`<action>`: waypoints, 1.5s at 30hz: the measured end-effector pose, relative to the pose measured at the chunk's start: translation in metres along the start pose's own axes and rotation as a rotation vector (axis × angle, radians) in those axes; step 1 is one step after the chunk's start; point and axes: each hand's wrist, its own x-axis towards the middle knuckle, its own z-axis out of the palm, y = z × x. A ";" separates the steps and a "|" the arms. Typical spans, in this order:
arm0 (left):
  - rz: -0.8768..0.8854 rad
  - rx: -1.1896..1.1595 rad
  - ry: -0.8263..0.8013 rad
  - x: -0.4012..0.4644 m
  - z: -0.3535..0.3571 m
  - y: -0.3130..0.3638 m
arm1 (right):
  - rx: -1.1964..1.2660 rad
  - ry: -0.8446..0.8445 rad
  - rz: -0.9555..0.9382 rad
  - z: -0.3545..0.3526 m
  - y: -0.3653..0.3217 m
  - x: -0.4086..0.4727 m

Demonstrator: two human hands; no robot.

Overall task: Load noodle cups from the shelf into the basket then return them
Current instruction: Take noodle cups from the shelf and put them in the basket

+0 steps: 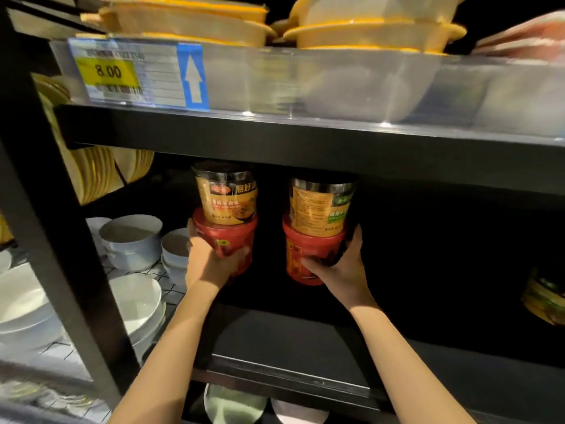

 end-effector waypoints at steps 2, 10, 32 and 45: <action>-0.014 -0.004 0.012 0.012 0.005 -0.013 | 0.028 0.001 -0.020 0.006 0.002 0.004; 0.001 0.013 -0.001 0.010 0.004 -0.011 | 0.066 0.027 -0.020 0.017 0.011 0.013; 0.100 0.036 -0.146 -0.090 0.007 0.017 | -0.123 0.147 0.055 -0.055 0.008 -0.069; 0.188 -0.088 -0.155 -0.057 -0.013 0.066 | 0.097 0.233 -0.036 -0.069 -0.054 -0.054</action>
